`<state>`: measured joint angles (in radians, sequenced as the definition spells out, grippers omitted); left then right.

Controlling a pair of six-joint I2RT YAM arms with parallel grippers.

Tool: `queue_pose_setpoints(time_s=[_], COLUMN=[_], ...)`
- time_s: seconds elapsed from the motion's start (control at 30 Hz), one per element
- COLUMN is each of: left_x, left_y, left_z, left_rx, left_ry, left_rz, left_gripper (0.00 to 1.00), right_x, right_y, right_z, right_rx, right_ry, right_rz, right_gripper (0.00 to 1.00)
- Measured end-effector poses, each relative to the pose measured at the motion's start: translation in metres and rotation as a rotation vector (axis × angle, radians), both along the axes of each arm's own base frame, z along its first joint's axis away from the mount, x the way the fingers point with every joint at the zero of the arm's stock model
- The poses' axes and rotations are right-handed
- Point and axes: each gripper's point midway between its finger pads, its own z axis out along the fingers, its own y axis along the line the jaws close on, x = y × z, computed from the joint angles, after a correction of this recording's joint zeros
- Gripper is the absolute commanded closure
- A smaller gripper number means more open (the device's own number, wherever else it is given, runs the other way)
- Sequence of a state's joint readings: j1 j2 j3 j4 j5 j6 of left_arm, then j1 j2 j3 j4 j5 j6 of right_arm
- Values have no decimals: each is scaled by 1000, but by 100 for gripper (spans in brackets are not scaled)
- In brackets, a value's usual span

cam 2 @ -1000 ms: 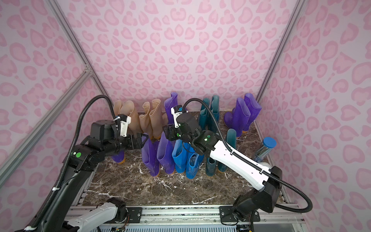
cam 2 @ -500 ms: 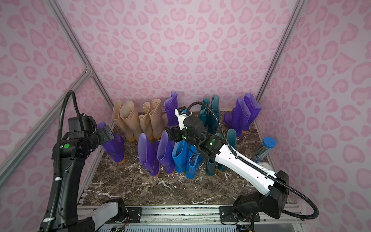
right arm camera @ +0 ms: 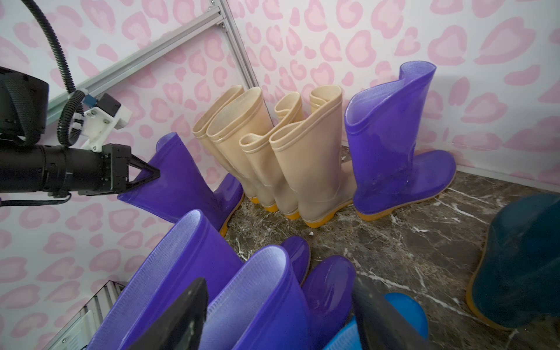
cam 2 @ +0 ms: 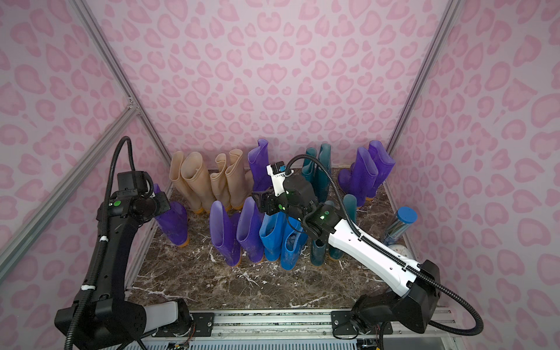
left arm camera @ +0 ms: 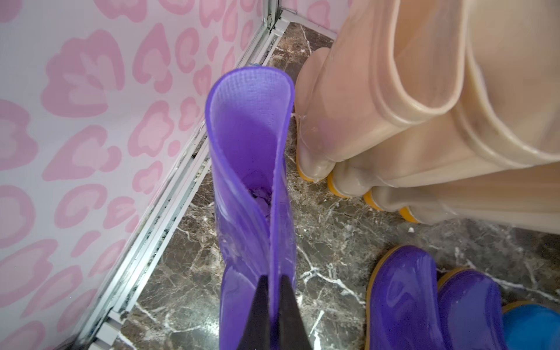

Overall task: Match and arrange rain boots in pairs
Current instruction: Move the rain boot to the center of the board.

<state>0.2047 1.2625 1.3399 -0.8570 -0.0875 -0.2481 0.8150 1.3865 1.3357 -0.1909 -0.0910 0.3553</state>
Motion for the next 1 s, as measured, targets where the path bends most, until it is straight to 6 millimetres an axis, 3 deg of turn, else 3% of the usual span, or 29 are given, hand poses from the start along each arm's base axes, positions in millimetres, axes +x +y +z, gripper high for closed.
queue_pose_setpoints(time_s=[0.3, 0.57, 0.73, 0.83, 0.87, 0.9, 0.93, 1.0], left_x=[-31, -45, -40, -32, -30, -28, -26, -23], left_y=[-56, -91, -104, -112, -114, -114, -114, -116], left_z=[-1, 14, 11, 9, 9, 11, 13, 30], left_rx=[-314, -519, -589, -622, -628, -627, -625, -617], left_ry=[-75, -136, -135, -124, -122, -122, -128, -162], left_rz=[15, 86, 92, 62, 52, 45, 39, 1], left_gripper=[98, 98, 85, 67, 50, 42, 27, 6], right_x=[-27, -43, -51, -55, -57, -58, -62, -73], right_y=[36, 57, 62, 66, 68, 71, 76, 91], right_z=[32, 40, 43, 46, 49, 50, 52, 54], right_rx=[31, 17, 13, 11, 11, 4, 0, -20], right_ry=[-61, -81, -85, -87, -92, -101, -104, -118], right_rz=[104, 152, 165, 171, 172, 166, 178, 209], right_gripper=[26, 25, 24, 23, 23, 22, 21, 20])
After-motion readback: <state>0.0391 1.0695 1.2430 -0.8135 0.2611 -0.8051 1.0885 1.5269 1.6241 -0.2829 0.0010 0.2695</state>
